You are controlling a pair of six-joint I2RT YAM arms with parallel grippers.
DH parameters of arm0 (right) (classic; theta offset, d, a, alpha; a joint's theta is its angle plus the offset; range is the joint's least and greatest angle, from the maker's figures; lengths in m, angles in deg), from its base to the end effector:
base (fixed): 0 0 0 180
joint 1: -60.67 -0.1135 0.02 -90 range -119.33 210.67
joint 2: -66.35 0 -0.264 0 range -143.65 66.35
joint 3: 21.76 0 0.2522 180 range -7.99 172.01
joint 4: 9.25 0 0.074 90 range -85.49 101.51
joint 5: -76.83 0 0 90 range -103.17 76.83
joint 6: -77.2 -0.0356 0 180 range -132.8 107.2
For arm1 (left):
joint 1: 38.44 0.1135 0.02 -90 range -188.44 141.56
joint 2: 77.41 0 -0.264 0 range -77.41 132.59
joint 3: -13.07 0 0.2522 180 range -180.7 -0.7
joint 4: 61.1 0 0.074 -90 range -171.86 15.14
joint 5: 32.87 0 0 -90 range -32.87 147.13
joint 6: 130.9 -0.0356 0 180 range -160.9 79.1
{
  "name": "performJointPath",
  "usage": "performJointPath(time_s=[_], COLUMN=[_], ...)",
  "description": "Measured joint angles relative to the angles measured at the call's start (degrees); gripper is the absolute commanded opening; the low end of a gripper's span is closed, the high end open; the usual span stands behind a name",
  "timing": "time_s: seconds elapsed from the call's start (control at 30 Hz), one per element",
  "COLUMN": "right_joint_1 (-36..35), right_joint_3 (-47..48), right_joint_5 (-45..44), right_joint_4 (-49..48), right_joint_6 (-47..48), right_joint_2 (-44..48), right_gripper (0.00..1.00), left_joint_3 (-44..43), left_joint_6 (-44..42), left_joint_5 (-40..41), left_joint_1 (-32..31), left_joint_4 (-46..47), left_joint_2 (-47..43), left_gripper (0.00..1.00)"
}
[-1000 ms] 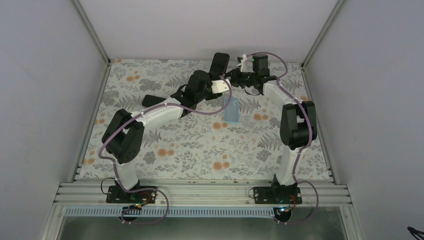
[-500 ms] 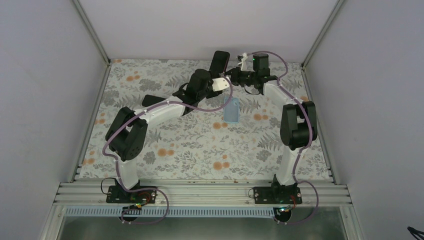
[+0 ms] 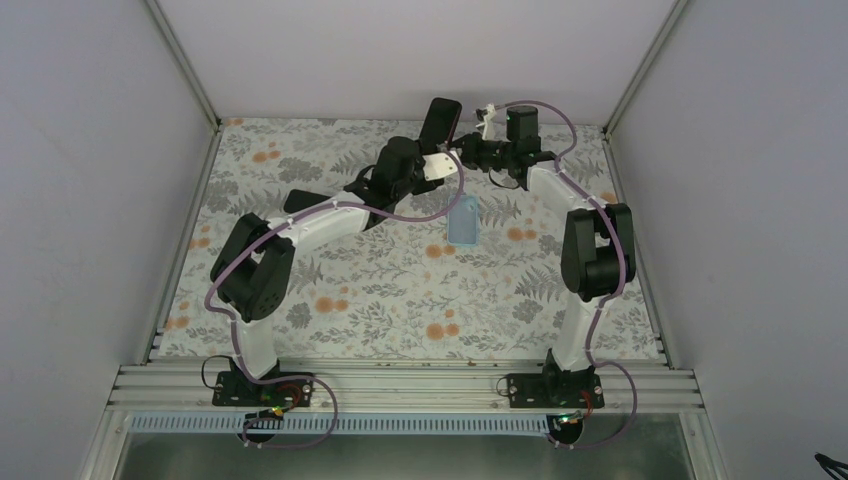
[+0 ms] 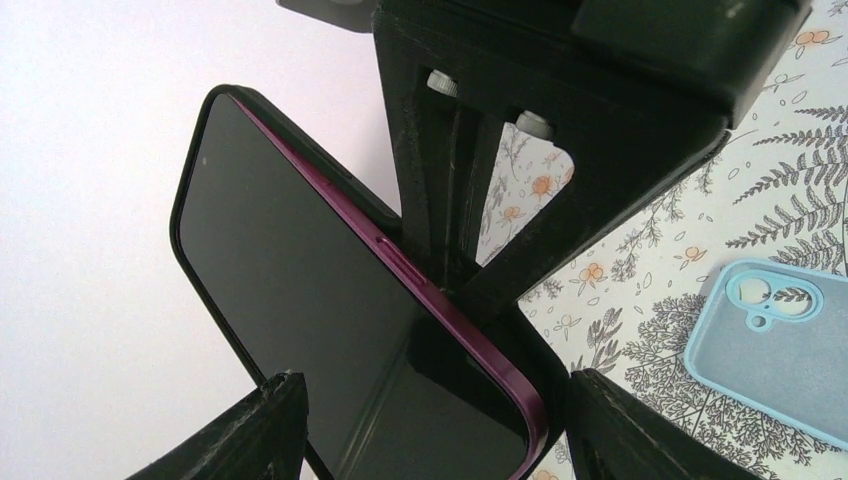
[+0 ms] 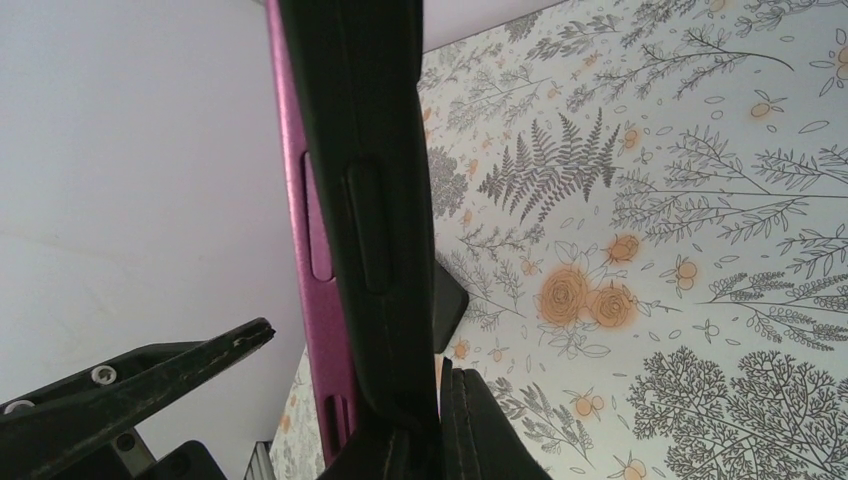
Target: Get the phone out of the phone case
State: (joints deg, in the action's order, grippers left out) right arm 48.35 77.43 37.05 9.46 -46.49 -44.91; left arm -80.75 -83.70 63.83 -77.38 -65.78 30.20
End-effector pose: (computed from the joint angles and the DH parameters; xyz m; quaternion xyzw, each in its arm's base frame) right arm 0.4294 0.1218 0.2573 -0.0601 0.8125 0.5144 0.2676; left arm 0.3515 -0.2787 0.2704 0.5042 0.6349 0.0670 0.5815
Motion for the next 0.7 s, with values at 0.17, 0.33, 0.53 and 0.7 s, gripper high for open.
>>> performJointPath(time_s=[0.17,0.33,0.53,0.7], right_joint_1=[0.0,0.0,-0.1,-0.2], right_joint_3=[0.0,0.0,0.0,-0.1], right_joint_5=[-0.6,-1.2,-2.3,-2.4], right_joint_4=[-0.7,-1.7,-1.7,-2.4], right_joint_6=[0.0,0.0,0.0,-0.3], right_joint_2=[0.0,0.4,0.5,0.9], right_gripper=[0.03,0.03,0.03,0.03], left_joint_3=[0.0,0.1,0.1,0.1], left_joint_6=[0.0,0.0,-0.4,-1.4], left_joint_5=[-0.3,-0.7,0.2,1.1], left_joint_1=[0.5,0.7,2.0,2.8], left_joint_4=[0.1,0.0,0.2,0.1], left_joint_2=[-0.2,-0.3,-0.4,-0.4], left_gripper=[0.53,0.5,0.48,0.48])
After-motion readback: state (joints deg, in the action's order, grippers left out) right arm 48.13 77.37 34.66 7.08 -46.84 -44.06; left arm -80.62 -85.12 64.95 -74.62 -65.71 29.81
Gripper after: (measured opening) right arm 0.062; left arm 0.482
